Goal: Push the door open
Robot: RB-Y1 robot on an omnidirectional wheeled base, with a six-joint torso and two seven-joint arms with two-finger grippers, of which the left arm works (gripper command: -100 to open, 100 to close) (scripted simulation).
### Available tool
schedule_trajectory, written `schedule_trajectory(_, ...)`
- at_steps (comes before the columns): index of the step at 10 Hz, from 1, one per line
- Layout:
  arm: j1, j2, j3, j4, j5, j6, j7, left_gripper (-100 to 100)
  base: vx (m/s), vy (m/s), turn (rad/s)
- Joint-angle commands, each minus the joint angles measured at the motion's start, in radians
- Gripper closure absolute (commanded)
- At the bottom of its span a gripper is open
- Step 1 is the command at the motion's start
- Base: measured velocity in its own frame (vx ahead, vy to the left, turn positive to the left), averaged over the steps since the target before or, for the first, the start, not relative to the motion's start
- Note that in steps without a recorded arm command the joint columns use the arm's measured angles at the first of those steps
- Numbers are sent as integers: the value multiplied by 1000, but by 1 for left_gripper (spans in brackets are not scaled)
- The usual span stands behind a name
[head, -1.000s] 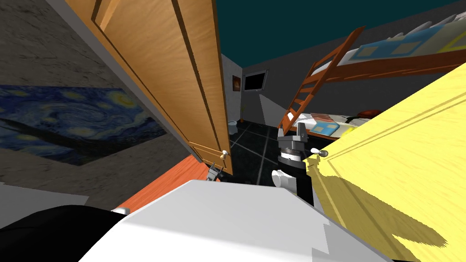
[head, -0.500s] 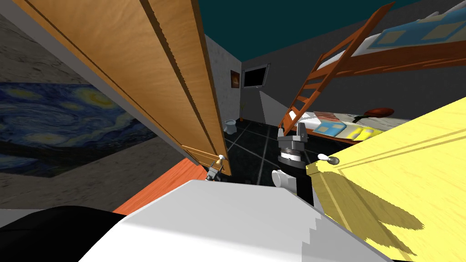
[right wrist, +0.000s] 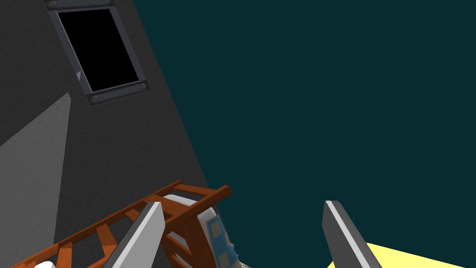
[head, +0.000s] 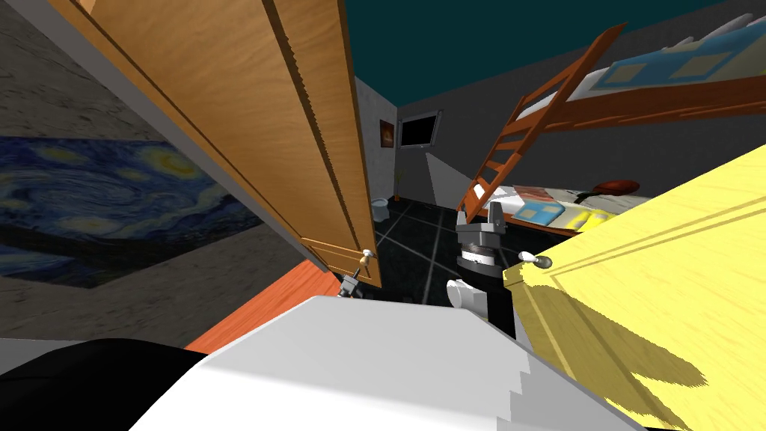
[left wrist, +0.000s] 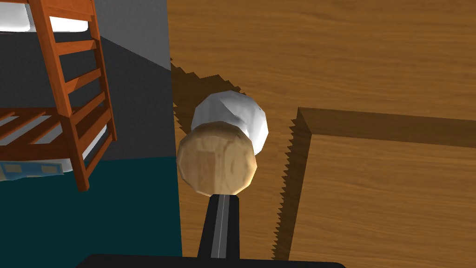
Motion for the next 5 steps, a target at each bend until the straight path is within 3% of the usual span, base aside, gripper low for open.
schedule_trajectory(1, 0, 0, 0, 0, 0, 0, 0, 100, 0, 0, 0)
schedule_trajectory(2, 24, -7, 5, -5, 14, -15, -20, -100, -130, -14, 194)
schedule_trajectory(4, 43, -13, 9, -9, 24, -26, -36, -100, -222, -51, 148)
schedule_trajectory(5, 37, -12, 7, -10, 20, -19, -30, -100, -99, -32, 26)
